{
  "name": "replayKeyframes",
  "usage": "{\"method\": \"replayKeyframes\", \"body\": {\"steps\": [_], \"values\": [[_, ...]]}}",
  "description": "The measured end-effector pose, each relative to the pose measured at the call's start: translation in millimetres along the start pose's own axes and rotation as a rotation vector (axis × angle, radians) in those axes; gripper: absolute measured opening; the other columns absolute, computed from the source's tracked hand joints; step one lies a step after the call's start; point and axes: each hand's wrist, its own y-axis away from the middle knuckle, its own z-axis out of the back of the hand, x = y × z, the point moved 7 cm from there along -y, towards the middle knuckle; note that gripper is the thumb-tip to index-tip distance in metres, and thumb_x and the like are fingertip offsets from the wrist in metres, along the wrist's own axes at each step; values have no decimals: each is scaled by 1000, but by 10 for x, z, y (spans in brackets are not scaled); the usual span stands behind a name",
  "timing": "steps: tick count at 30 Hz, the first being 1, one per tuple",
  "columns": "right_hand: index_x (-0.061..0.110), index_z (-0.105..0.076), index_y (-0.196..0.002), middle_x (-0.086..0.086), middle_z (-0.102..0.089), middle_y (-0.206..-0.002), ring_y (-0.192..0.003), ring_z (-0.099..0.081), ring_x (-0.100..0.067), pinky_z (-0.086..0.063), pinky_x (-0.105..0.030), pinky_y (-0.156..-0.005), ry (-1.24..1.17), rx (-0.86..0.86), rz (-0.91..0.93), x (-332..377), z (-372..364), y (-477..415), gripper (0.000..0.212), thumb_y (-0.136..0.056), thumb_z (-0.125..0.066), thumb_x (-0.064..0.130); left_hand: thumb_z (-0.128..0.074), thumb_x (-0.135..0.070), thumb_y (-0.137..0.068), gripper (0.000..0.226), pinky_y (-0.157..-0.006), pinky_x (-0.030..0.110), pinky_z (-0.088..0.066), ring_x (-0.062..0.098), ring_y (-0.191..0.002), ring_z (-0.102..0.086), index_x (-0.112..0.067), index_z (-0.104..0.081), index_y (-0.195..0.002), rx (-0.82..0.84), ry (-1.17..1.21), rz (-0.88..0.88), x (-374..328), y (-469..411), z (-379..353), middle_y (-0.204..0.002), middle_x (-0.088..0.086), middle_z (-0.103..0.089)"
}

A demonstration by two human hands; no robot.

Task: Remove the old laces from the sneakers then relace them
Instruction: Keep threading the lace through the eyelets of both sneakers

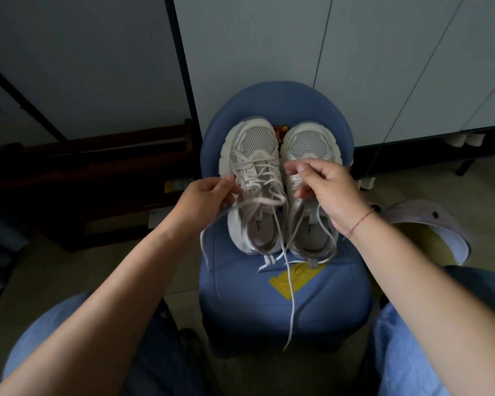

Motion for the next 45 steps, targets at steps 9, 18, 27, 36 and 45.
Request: {"method": "replayKeyframes", "body": {"steps": [9,18,27,36,45], "values": [[14,-68,-88,-6,-65,-70,-44,-54,-8,-48,-19,-44,169,6,-110,-105,-51,-81,9,-89,-64,6,-60,-36,-96,20,-72,24,-48,5,-71,-60,-23,-69,-84,2,-81,-60,49,-77,-235,-77,-6,-67],[23,-61,-67,8,-57,-54,-43,-51,-10,-38,-20,-45,575,45,-175,-59,-200,-284,19,-76,-78,23,-80,-37,-79,37,-58,24,-39,7,-64,-49,-11,-57,-92,-67,-225,-40,77,-190,-381,-73,-5,-55],[21,-64,-63,8,-61,-66,-65,-56,-10,-45,-22,-60,637,91,-167,-31,-261,-305,19,-79,-72,15,-79,-28,-79,33,-54,22,-34,5,-59,-42,-9,-60,-98,-24,-229,-74,78,-213,-390,-68,-9,-47],[8,-58,-77,1,-48,-52,-36,-32,-4,-25,-14,-31,155,157,-359,-155,-136,-341,18,-94,-57,14,-72,-21,-84,22,-57,18,-38,4,-62,-45,-8,-62,-99,-10,-179,-67,101,-209,-386,-71,-10,-50],[6,-65,-104,-5,-62,-85,-76,-58,-13,-48,-15,-55,225,206,-247,-129,-80,-269,29,-77,-73,-1,-72,-22,-85,16,-55,19,-39,4,-60,-46,-12,-62,-93,2,-160,-46,119,-225,-370,-70,-8,-50]]}}
